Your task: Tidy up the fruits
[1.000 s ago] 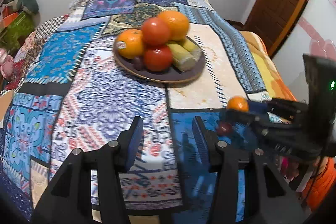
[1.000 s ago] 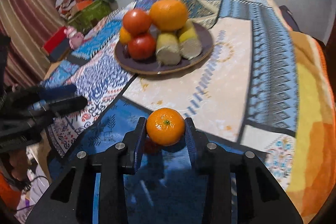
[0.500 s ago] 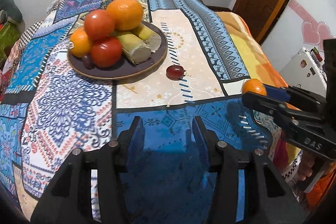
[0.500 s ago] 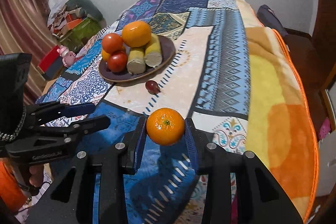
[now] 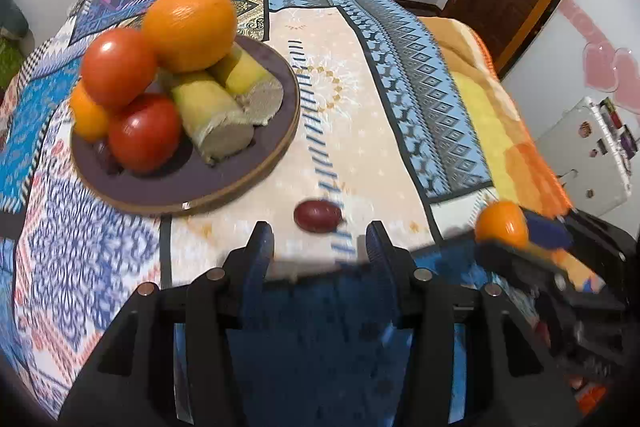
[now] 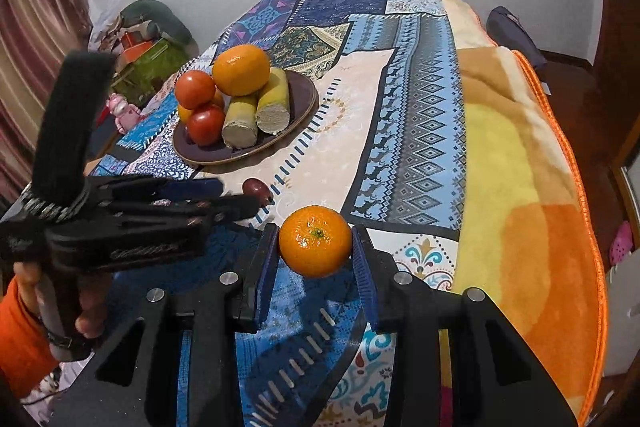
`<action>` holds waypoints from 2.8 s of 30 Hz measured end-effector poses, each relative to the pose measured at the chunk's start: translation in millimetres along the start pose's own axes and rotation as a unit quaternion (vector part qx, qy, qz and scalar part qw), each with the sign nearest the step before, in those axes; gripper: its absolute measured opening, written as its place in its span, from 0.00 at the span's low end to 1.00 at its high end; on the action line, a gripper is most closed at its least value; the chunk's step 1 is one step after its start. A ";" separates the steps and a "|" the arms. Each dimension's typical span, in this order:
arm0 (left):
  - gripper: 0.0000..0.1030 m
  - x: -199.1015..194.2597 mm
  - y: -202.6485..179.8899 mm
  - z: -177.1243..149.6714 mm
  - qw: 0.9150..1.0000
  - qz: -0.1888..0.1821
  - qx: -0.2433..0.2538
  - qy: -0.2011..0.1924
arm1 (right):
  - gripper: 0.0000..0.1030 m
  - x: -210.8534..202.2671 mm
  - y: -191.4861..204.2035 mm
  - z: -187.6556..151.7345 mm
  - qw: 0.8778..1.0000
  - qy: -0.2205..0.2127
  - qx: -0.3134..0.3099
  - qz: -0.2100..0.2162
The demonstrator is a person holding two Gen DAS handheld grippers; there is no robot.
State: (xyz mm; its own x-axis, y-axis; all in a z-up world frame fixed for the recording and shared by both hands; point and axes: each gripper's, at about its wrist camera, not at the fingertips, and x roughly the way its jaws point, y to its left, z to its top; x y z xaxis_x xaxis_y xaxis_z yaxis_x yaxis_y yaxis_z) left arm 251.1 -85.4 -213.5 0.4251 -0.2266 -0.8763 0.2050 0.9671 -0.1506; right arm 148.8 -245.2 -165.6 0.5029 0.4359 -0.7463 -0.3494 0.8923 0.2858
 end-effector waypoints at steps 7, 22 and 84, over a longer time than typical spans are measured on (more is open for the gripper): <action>0.26 23.7 -4.8 12.0 1.000 0.009 0.016 0.011 | 0.32 6.9 -6.8 -1.8 1.000 0.007 0.005 0.000; 0.25 -31.2 41.0 2.9 0.999 0.023 -0.015 -0.042 | 0.32 14.8 14.7 27.8 1.000 -0.009 -0.027 0.008; 0.46 -227.0 56.3 -12.5 0.958 0.084 -0.028 -0.274 | 0.44 -100.3 111.3 91.6 0.978 -0.184 -0.094 0.013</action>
State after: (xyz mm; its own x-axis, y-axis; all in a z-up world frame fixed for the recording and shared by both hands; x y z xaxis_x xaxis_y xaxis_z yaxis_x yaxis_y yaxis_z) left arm 155.0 21.9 -28.8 0.8503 -0.0793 -0.5203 0.0522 0.9964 -0.0667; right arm 131.9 -179.0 -3.9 0.7303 0.5026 -0.4627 -0.4884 0.8577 0.1608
